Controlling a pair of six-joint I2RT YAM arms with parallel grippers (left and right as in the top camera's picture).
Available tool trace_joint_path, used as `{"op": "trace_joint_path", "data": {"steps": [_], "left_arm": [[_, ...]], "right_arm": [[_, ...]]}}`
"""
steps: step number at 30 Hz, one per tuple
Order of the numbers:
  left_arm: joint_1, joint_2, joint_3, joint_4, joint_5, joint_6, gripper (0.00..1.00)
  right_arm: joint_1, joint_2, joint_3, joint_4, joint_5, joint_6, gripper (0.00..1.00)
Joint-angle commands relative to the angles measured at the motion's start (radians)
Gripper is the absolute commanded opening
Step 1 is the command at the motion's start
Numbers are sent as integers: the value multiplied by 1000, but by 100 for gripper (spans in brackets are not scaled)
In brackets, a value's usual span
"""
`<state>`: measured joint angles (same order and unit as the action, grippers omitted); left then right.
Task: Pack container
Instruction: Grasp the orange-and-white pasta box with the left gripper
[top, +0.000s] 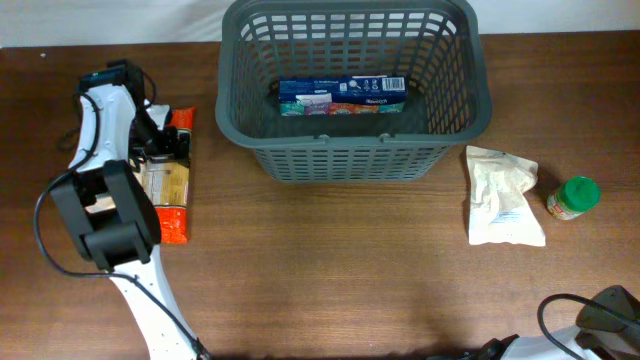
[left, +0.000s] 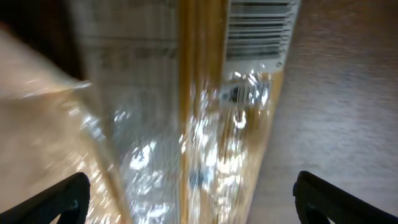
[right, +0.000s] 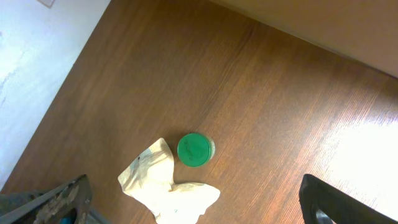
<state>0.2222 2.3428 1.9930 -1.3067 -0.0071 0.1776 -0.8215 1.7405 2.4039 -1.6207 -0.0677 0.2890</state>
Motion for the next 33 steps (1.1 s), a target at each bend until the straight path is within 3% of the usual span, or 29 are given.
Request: {"op": "trace_joint_path", "data": {"steps": [1,10,11,12,15,16,17,18,25,33], "left_arm": [[1,39,-10,21,27,33,96],[0,93,-10,39,46,38,91],[0,95,-10,37,63,38,84],[0,96,-10,35,92,38,66],[0,96,-10,28,120,37,30],[0,96,-10,22,126,37,22],[0,96,-10,10,127,37,7],[0,95,-10,-2,127,37,2],[0,74,106,-106,128,25,2],[0,-47,598,-251,281,19,2]], "right_arm": [[-4,0,3,1,10,8,99],[-4,0,3,1,10,8,99],[-4,0,3,1,10,8,99],[-4,0,3,1,10,8,99],[-4,0,3,1,10,8,99],[-4,0,3,1,10,8,99],[-4,0,3,1,10,8,99],[-4,0,3,1,10,8,99],[-4,0,3,1,10,8,99],[-4,0,3,1,10,8,99]]}}
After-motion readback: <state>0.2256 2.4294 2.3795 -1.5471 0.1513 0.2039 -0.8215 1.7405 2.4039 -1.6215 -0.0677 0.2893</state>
